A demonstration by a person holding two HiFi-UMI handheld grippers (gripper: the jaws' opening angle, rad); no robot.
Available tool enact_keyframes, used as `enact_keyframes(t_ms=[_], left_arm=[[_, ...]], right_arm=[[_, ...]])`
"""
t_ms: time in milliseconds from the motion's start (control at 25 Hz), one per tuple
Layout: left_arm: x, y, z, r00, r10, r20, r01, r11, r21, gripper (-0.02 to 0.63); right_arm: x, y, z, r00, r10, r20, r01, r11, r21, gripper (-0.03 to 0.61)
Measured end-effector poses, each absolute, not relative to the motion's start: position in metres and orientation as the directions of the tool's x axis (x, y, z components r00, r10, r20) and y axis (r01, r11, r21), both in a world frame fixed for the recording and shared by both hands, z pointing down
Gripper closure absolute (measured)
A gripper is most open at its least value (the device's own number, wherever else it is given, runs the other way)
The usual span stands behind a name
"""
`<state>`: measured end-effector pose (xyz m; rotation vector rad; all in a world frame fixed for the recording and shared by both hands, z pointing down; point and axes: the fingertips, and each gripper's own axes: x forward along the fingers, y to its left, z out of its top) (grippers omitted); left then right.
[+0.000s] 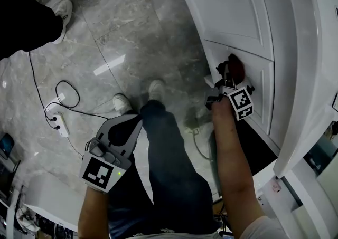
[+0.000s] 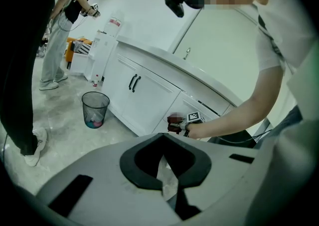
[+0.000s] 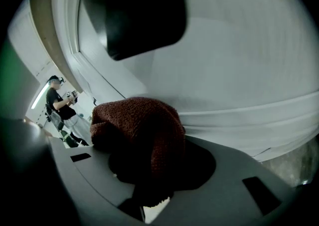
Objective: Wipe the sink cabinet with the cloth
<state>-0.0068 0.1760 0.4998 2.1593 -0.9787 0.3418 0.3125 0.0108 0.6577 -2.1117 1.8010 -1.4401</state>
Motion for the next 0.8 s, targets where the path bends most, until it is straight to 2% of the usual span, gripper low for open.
enact_keyframes(t_ms=[320, 800], left_arm=[[0.013, 0.187, 0.498, 0.717, -0.485, 0.501, -0.697, -0.498, 0.515, 0.603], [0.025, 0.197, 0.494, 0.761, -0.422, 0.492, -0.647, -0.542, 0.536, 0.603]], right_arm=[[0.346, 0.053, 0.662, -0.045, -0.757, 0.651, -0.787, -0.375, -0.490, 0.460], [0.408, 0.130, 0.658, 0.112, -0.702, 0.703, -0.748, -0.525, -0.405, 0.459]])
